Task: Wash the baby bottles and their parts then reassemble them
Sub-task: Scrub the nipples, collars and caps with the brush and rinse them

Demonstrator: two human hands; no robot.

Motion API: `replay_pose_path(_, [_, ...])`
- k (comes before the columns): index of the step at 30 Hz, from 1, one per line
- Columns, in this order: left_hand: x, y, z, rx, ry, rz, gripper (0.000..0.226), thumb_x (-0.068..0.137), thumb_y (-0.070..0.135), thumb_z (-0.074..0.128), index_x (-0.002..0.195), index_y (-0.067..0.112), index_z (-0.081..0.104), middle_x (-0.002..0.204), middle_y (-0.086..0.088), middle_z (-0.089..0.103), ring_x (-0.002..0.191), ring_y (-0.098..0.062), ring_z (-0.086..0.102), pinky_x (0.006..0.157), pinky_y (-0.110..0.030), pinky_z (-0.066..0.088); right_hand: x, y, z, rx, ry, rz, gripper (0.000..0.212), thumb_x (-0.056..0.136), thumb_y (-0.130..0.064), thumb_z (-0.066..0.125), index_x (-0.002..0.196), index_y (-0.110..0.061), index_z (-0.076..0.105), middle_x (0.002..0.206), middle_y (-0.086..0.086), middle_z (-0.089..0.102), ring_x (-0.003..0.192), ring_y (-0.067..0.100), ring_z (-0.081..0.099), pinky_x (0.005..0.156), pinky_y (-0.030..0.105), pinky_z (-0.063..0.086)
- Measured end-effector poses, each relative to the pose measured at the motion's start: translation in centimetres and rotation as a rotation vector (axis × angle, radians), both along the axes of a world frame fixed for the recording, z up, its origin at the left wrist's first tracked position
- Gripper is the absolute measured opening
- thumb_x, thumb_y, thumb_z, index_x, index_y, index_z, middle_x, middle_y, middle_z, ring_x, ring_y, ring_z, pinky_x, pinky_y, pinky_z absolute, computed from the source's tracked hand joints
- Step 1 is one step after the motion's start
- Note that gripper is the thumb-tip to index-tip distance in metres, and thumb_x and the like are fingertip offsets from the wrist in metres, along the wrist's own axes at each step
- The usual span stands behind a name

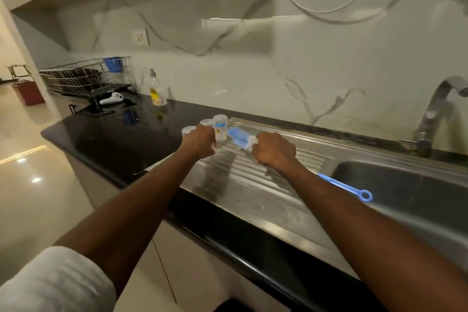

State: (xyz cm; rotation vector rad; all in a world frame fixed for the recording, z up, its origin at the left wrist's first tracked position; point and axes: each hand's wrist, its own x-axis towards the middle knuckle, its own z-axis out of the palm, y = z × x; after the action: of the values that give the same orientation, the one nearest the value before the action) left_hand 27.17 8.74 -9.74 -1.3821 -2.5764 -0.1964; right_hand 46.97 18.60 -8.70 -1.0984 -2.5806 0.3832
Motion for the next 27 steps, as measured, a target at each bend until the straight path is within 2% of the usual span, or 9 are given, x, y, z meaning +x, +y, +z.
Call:
replay_pose_path(3, [-0.5,0.4,-0.6,-0.046,0.007,-0.007,0.03,0.084,0.027,0.076,0.112,0.017,0.072,0.113,-0.005,0.066,0.108,-0.023,0.064,0.082,-0.034,0.053,-0.9,0.3,-0.5,0.021,-0.009,0.005,0.031,0.088,-0.031,0.052,0.116,-0.026,0.064,0.102,-0.002,0.072,0.103,0.025,0.065,0.071,0.034,0.043])
replay_pose_path(9, [-0.3,1.3,-1.3,-0.099,0.001,-0.001,0.029,0.086,0.021,0.076,0.113,0.012,0.07,0.11,-0.007,0.066,0.096,-0.02,0.066,0.079,-0.033,0.058,-0.8,0.7,-1.5,0.018,0.004,0.014,0.028,0.09,-0.033,0.054,0.115,-0.025,0.064,0.097,-0.003,0.072,0.094,0.023,0.066,0.071,0.032,0.045])
replay_pose_path(13, [0.1,1.5,-0.9,-0.15,0.007,0.024,0.04,0.085,0.022,0.078,0.122,0.013,0.066,0.119,-0.007,0.063,0.106,-0.022,0.064,0.083,-0.034,0.056,0.1,0.9,-1.7,0.014,-0.003,0.009,0.029,0.087,-0.031,0.059,0.115,-0.026,0.065,0.101,-0.002,0.071,0.094,0.024,0.065,0.071,0.033,0.045])
replay_pose_path(16, [1.0,1.8,0.0,-0.126,0.039,0.034,0.045,0.084,0.019,0.077,0.126,0.013,0.063,0.124,-0.011,0.059,0.108,-0.025,0.063,0.079,-0.035,0.053,1.8,1.1,-1.0,0.039,-0.01,0.003,0.029,0.092,-0.035,0.054,0.117,-0.025,0.064,0.112,0.001,0.069,0.102,0.027,0.064,0.075,0.034,0.043])
replay_pose_path(18, [2.6,2.6,0.9,-0.093,0.085,0.016,0.038,0.085,0.018,0.075,0.121,0.012,0.064,0.117,-0.011,0.06,0.104,-0.026,0.064,0.08,-0.037,0.055,3.9,1.4,-0.2,0.061,-0.026,-0.016,0.034,0.096,-0.04,0.047,0.12,-0.023,0.064,0.118,0.003,0.067,0.109,0.028,0.063,0.078,0.034,0.043])
replay_pose_path(20, [4.7,3.7,1.9,-0.068,0.103,-0.027,0.026,0.084,0.019,0.076,0.109,0.012,0.068,0.101,-0.005,0.064,0.089,-0.021,0.069,0.076,-0.038,0.059,6.4,2.1,0.5,0.062,-0.056,-0.047,0.036,0.095,-0.041,0.047,0.122,-0.023,0.064,0.12,0.002,0.066,0.112,0.028,0.063,0.082,0.035,0.045])
replay_pose_path(22, [6.9,5.0,3.0,-0.099,0.072,-0.058,0.011,0.083,0.019,0.074,0.094,0.018,0.072,0.085,0.002,0.069,0.074,-0.012,0.071,0.067,-0.033,0.059,9.3,3.1,1.0,0.044,-0.101,-0.076,0.031,0.089,-0.03,0.056,0.117,-0.023,0.066,0.113,-0.001,0.071,0.108,0.024,0.065,0.079,0.035,0.047])
replay_pose_path(25, [11.0,7.9,4.0,-0.125,0.005,-0.151,0.006,0.08,0.022,0.072,0.084,0.02,0.075,0.071,0.006,0.073,0.064,-0.009,0.072,0.073,-0.037,0.062,15.5,5.0,1.9,0.009,-0.175,-0.145,0.024,0.082,-0.023,0.064,0.105,-0.017,0.069,0.091,-0.002,0.073,0.092,0.023,0.068,0.07,0.031,0.044])
replay_pose_path(27, [14.0,9.8,4.3,-0.065,-0.043,-0.235,0.003,0.079,0.027,0.072,0.08,0.024,0.074,0.065,0.007,0.072,0.059,-0.005,0.07,0.073,-0.036,0.062,19.6,6.2,2.5,0.003,-0.18,-0.2,0.017,0.081,-0.026,0.064,0.089,-0.012,0.07,0.071,-0.004,0.07,0.072,0.021,0.066,0.069,0.031,0.051])
